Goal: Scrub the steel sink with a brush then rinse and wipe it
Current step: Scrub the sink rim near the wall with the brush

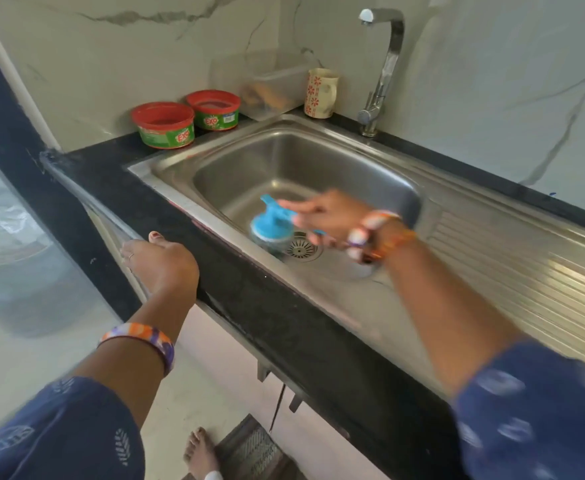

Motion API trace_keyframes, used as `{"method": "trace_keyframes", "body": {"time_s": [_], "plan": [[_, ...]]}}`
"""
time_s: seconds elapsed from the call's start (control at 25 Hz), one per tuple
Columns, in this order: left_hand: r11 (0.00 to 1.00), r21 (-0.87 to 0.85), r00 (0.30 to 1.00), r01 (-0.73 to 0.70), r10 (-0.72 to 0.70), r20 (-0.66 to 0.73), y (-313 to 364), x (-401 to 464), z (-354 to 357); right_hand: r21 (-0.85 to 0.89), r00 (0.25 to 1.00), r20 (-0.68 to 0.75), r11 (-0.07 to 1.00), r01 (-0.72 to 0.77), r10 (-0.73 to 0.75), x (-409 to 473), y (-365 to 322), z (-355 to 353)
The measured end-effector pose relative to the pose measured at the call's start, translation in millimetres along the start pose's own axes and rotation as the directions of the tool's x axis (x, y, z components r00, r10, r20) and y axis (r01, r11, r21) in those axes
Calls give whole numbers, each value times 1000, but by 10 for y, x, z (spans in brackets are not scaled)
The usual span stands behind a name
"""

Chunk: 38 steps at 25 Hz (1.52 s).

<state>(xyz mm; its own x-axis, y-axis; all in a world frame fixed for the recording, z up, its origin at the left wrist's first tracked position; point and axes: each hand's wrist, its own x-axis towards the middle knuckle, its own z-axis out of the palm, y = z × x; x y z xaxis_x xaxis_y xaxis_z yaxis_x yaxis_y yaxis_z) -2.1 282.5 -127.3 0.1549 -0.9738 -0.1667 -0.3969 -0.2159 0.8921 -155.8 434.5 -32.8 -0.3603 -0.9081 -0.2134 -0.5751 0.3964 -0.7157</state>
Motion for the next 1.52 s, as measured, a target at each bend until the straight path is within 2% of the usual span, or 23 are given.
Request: {"method": "trace_keyframes", "body": {"time_s": [0.12, 0.16, 0.24, 0.36, 0.4, 0.44, 0.48, 0.56, 0.64, 0.68, 0.76, 0.8, 0.88, 0.96, 1.0, 1.04, 1.12, 1.2, 1.28, 1.36, 1.44, 1.52], "plan": [[1000, 19, 1000, -24, 24, -17, 54, -81, -35, 124, 999, 34, 992, -26, 22, 366, -133, 100], [999, 28, 999, -43, 44, -27, 42, -54, -33, 161, 996, 58, 985, -70, 61, 284, -76, -6], [997, 47, 998, -55, 57, -28, 0, 17, -21, 121, 978, 163, 981, -152, 131, -186, 105, -324], [999, 31, 999, -24, 25, -26, -8, 22, -13, 0, 850, 383, 920, -391, 361, -1154, 416, -787], [1000, 21, 999, -15, 15, -30, 0, 21, -8, -32, 804, 429, 897, -441, 411, -1396, 483, -869], [1000, 17, 999, -11, 11, -31, 8, 12, -10, -38, 799, 435, 895, -444, 414, -1574, 524, -901], [1000, 24, 999, -12, 13, -30, 21, -9, -18, -37, 842, 387, 919, -393, 376, -1649, 540, -881], [999, 49, 999, -16, 18, -42, 28, -15, -29, -47, 957, 213, 981, -190, 196, -1521, 506, -722], [998, 62, 999, -16, 19, -44, 36, -19, -46, -104, 996, 87, 995, 9, 0, -1181, 385, -425], [997, 74, 999, -22, 24, -34, 40, -39, -56, -110, 999, 25, 993, 45, -43, -1014, 323, -275], [992, 122, 999, -25, 28, -23, 48, -77, -81, -106, 998, -55, 994, 37, -43, -861, 227, -115], [989, 144, 999, -21, 25, -24, 61, -99, -86, -120, 999, -38, 992, 30, -35, -941, 223, -155], [987, 159, 999, -8, 14, -34, 75, -142, -108, -150, 996, 93, 989, -1, 15, -1315, 264, -370], [989, 145, 1000, 11, -8, -22, 129, -230, -122, -46, 938, 300, 985, -167, 173, -1767, 299, -607], [991, 133, 1000, 17, -15, -14, 154, -268, -122, -11, 906, 352, 969, -249, 236, -1884, 306, -649], [992, 127, 1000, 17, -17, -6, 174, -293, -127, -7, 904, 342, 963, -268, 254, -1894, 291, -645], [990, 142, 1000, 15, -15, -1, 193, -316, -143, -72, 971, 202, 991, -113, 125, -1543, 202, -476], [985, 172, 1000, 10, -8, -12, 146, -233, -139, -149, 998, 58, 989, 24, -16, -950, 23, -145], [981, 194, 1000, -10, 11, -5, 112, -204, -147, -140, 999, -29, 990, 34, -38, -603, -132, 102], [981, 192, 999, -37, 37, 0, 97, -166, -131, -224, 1000, -11, 974, 5, -7, -660, -151, -5], [986, 161, 999, -48, 48, 4, 82, -152, -120, -262, 992, 96, 964, -52, 79, -1014, -50, -303], [993, 107, 998, -57, 58, -4, 64, -145, -106, -164, 952, 189, 964, -210, 240, -1429, 118, -548]]}}
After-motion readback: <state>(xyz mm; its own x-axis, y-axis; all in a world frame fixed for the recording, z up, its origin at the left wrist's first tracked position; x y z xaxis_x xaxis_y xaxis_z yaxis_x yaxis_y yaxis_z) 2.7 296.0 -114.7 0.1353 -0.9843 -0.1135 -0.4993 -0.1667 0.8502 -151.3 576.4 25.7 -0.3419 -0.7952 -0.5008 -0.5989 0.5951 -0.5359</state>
